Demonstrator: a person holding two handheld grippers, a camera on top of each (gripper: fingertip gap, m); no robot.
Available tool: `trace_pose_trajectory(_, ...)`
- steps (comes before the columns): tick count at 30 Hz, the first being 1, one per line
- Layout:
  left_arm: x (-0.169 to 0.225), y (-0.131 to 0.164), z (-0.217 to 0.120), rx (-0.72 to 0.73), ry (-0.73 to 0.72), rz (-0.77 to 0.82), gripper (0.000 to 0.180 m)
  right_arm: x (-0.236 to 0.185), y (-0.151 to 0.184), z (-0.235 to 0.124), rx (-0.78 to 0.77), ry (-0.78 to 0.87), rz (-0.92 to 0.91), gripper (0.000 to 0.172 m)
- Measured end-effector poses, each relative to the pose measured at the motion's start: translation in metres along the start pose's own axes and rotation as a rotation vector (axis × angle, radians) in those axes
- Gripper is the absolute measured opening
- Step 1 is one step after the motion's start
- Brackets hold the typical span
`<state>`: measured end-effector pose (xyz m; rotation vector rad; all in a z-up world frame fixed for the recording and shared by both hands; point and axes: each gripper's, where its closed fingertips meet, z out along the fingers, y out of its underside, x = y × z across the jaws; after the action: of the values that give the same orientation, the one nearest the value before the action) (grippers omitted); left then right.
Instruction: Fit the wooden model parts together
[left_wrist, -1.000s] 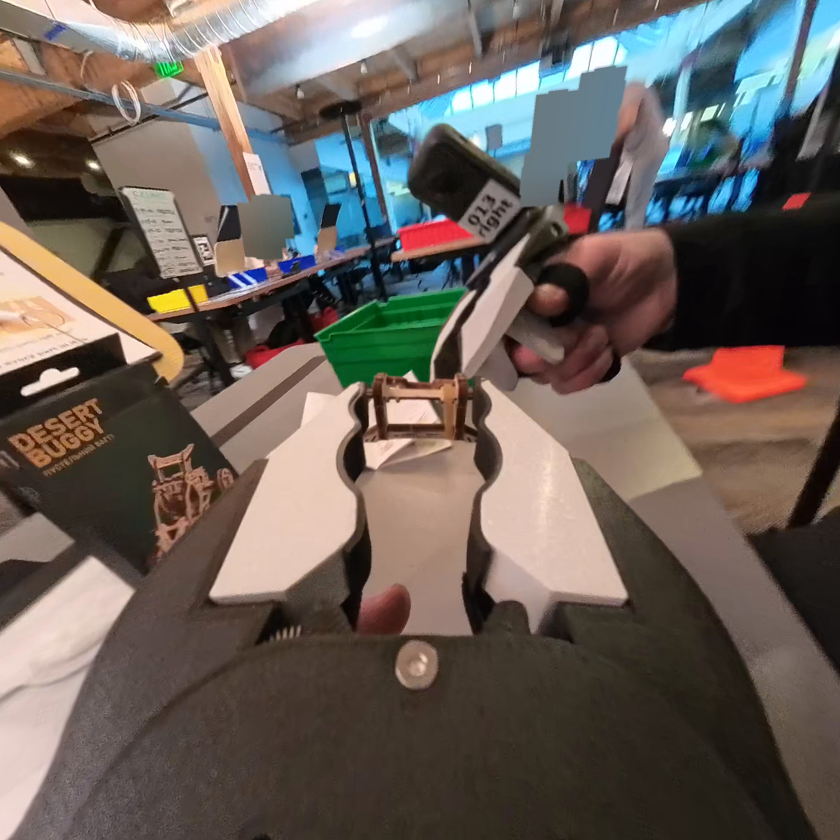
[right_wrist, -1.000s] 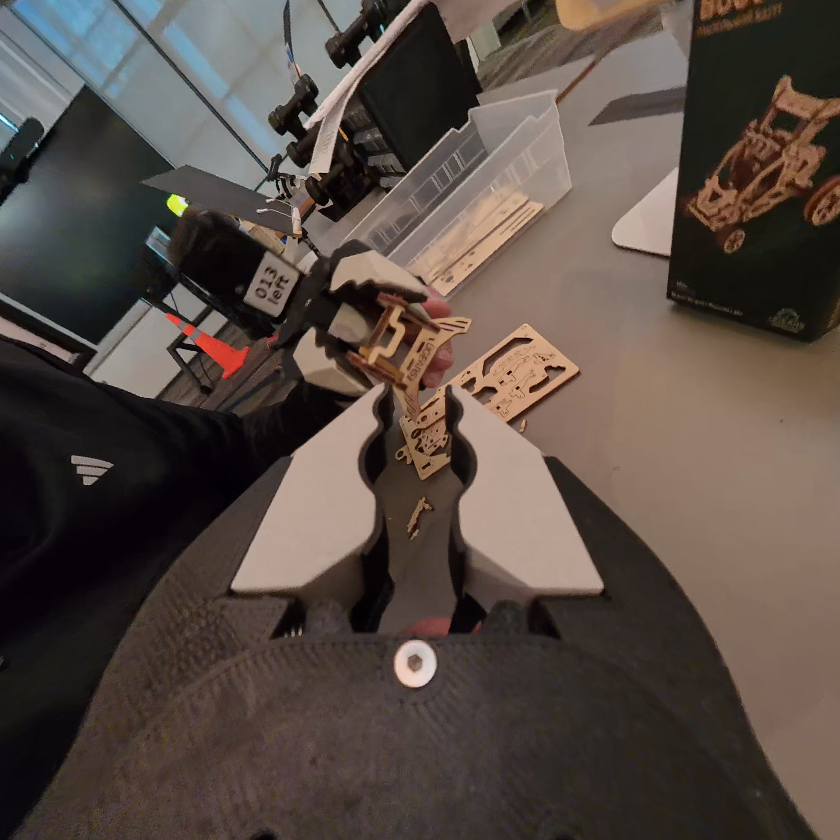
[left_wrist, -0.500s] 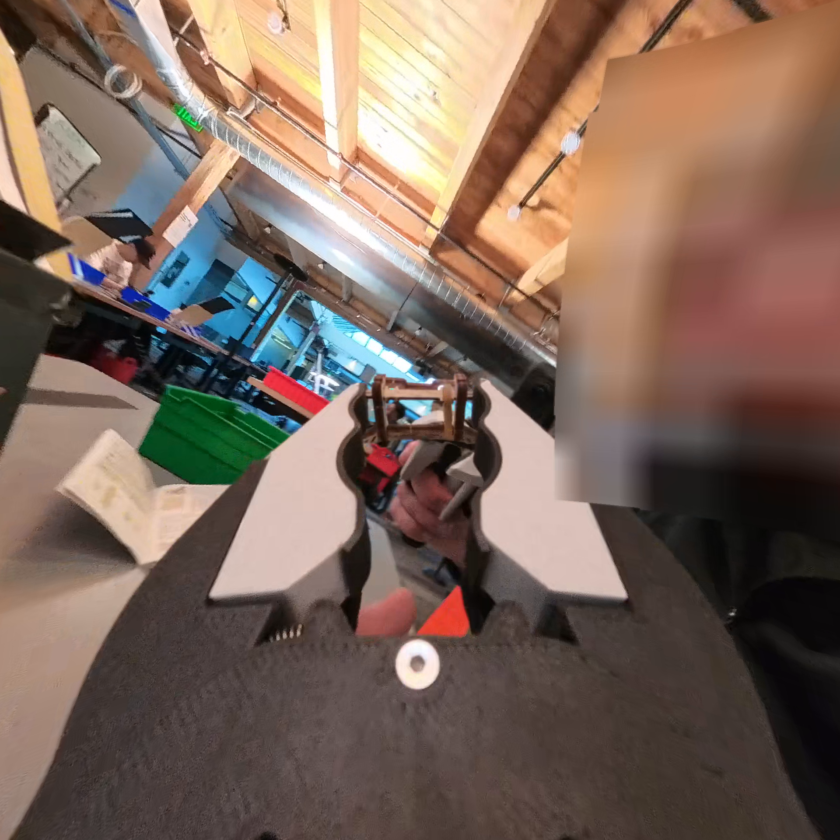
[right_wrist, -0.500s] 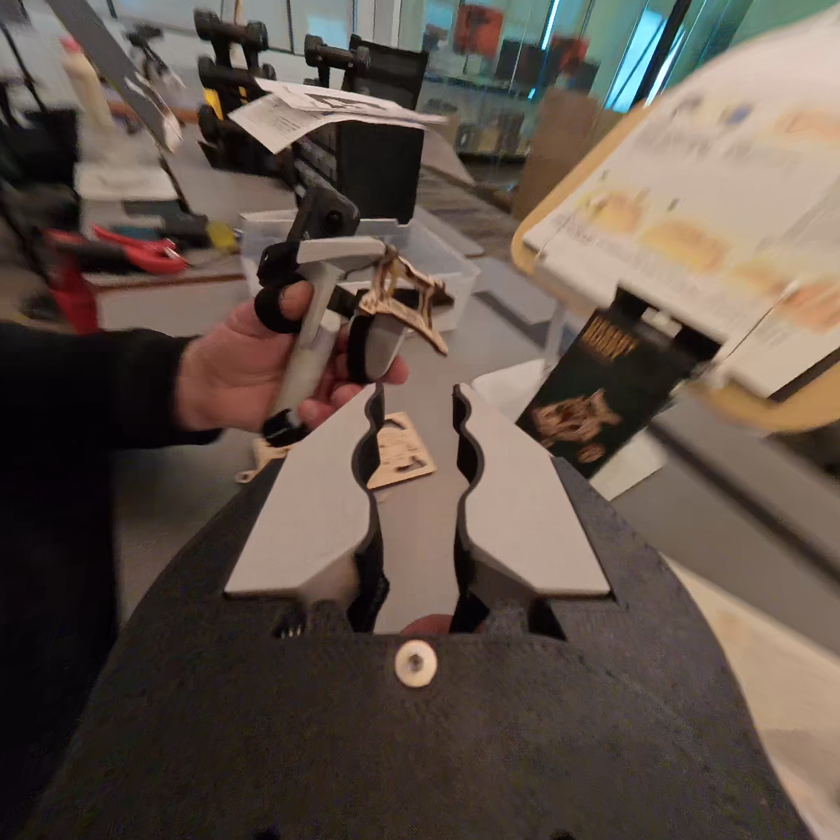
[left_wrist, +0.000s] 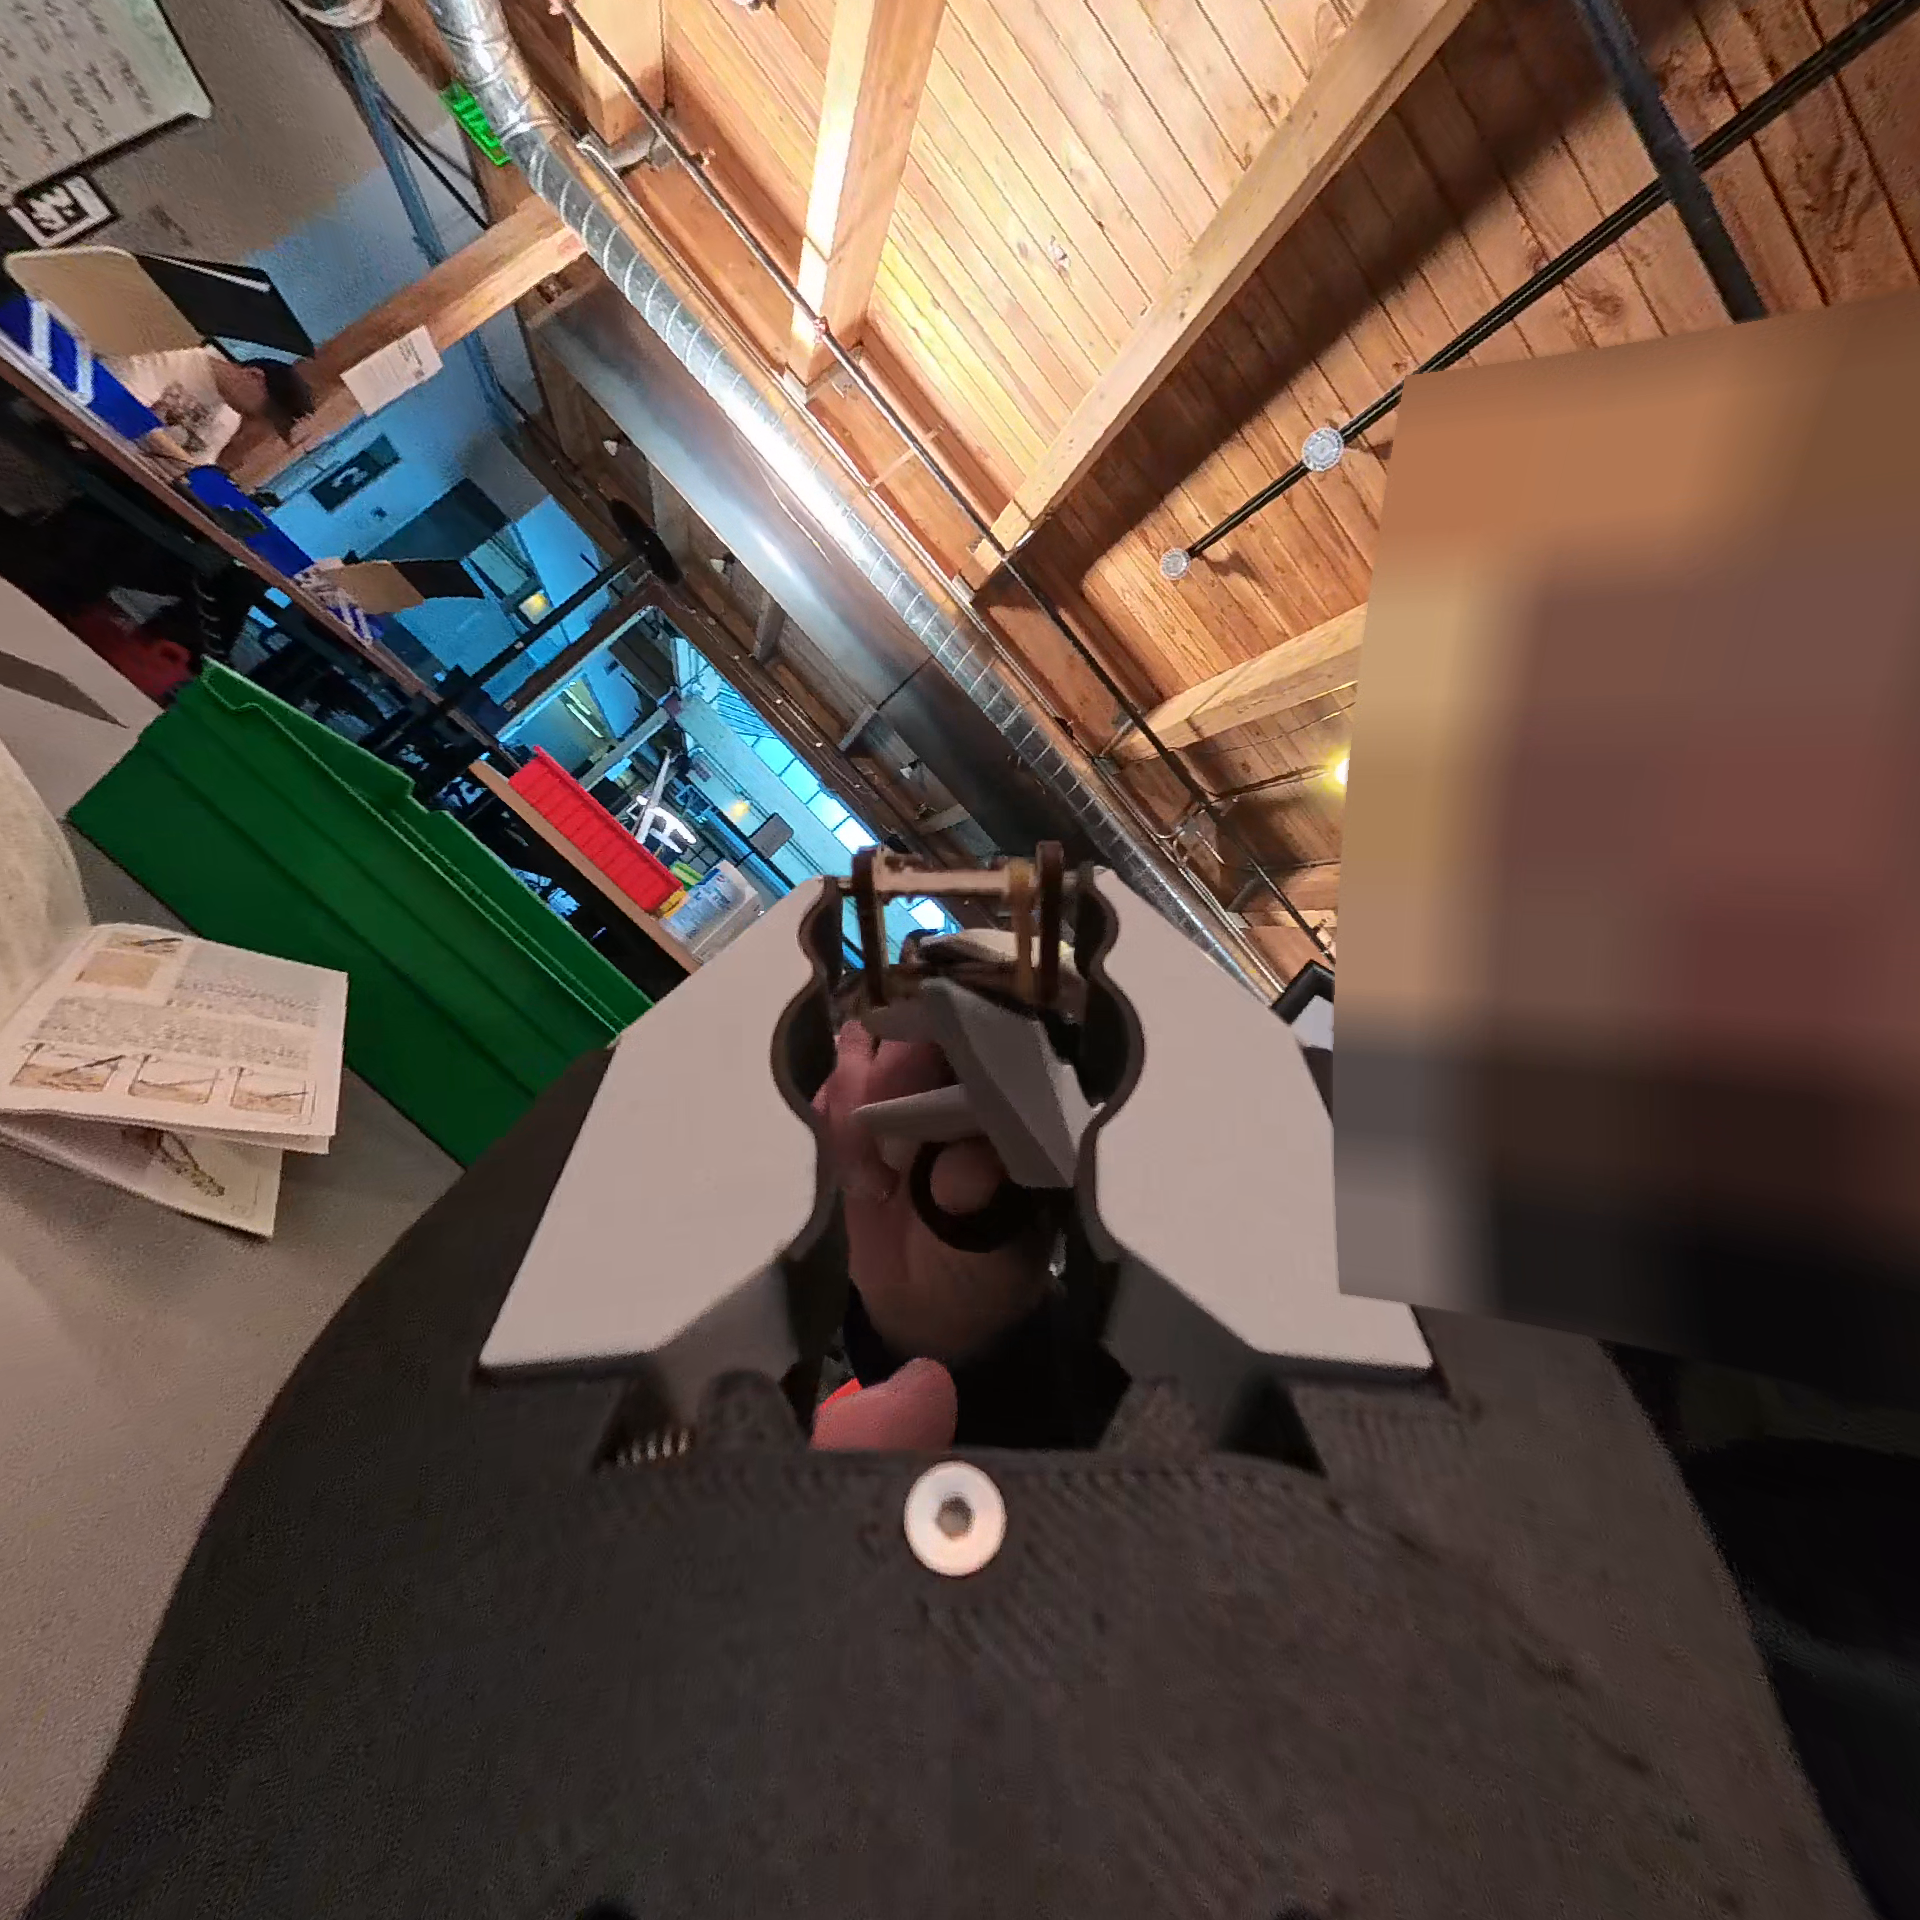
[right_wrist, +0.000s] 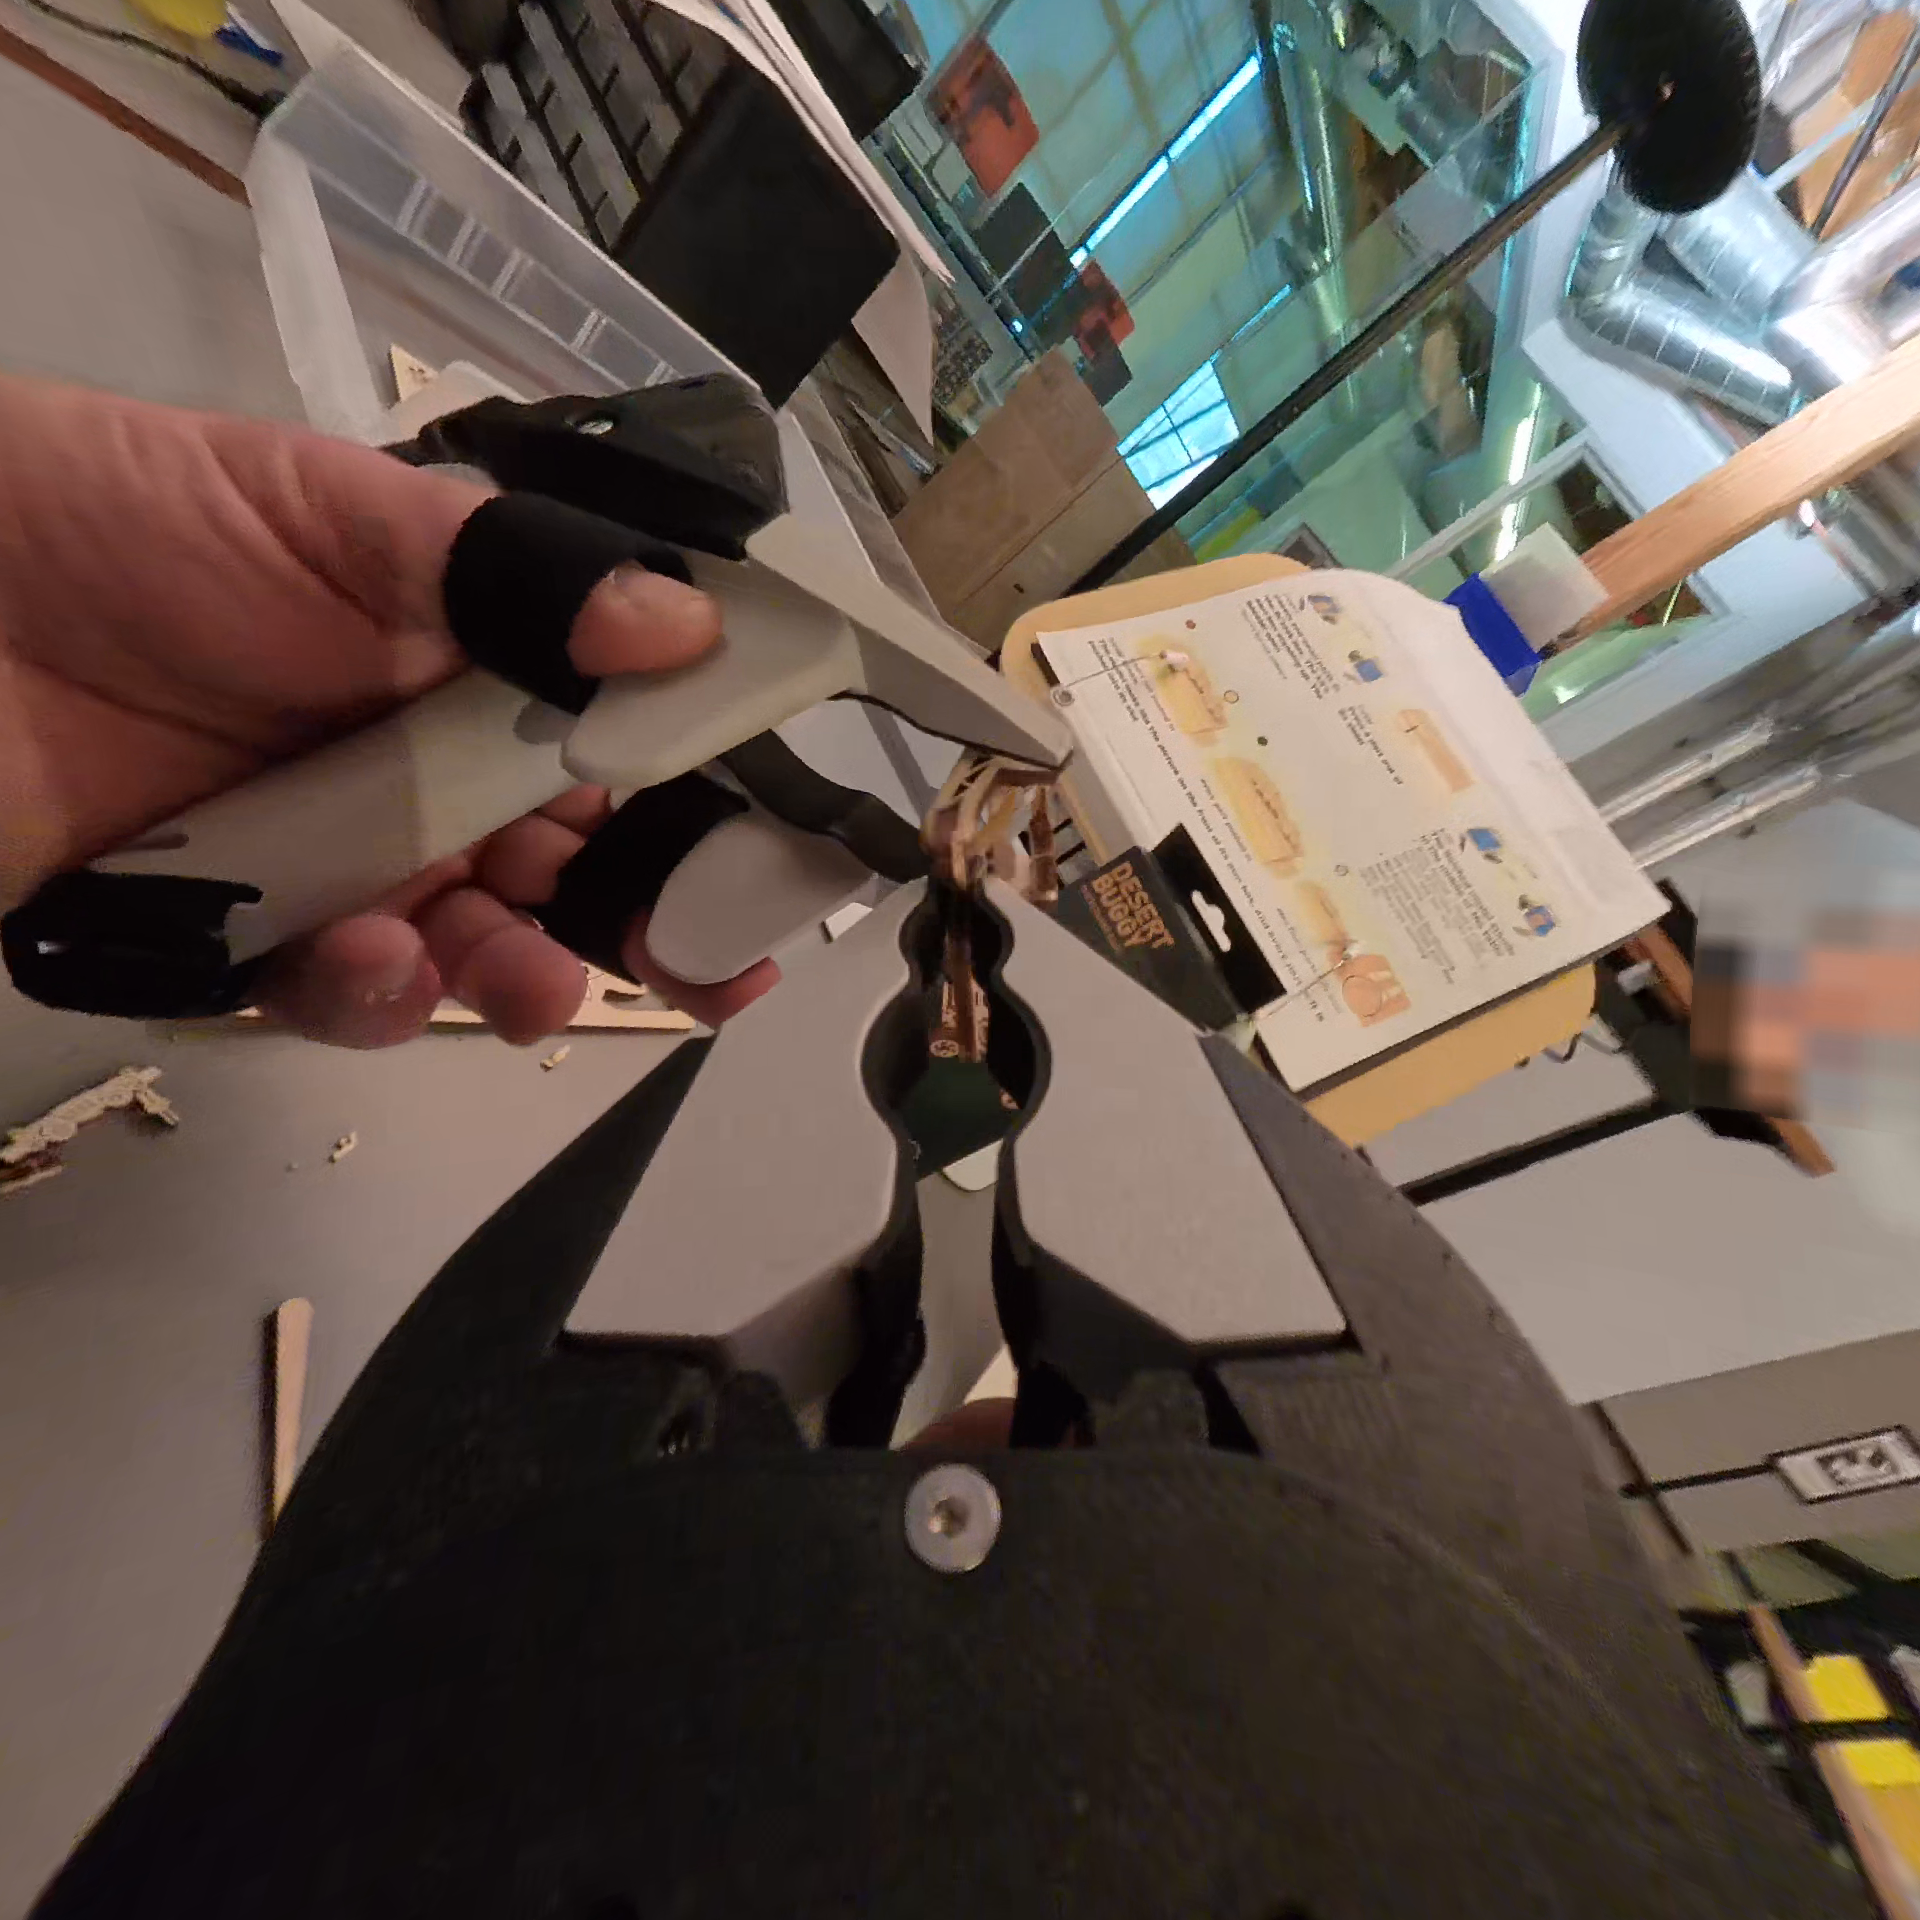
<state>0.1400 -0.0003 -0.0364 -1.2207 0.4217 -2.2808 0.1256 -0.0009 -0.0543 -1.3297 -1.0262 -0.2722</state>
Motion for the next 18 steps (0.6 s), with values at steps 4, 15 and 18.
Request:
trace_pose_trajectory(4, -0.007, 0.000, -0.001, -0.015, -0.075, 0.044, 0.062, 0.013, -0.002, -0.013, 0.090, -0.063, 0.339, 0.001)
trace_pose_trajectory(15, -0.028, 0.012, -0.025, -0.252, -0.373, 0.415, 0.054, 0.010, 0.065, -0.026, 0.221, -0.363, 1.550, 0.000)
trace_pose_trajectory(18, -0.036, 0.007, -0.043, -0.317, -0.479, 0.525, 0.054, -0.035, 0.092, -0.019, -0.028, -0.431, 1.603, 0.000)
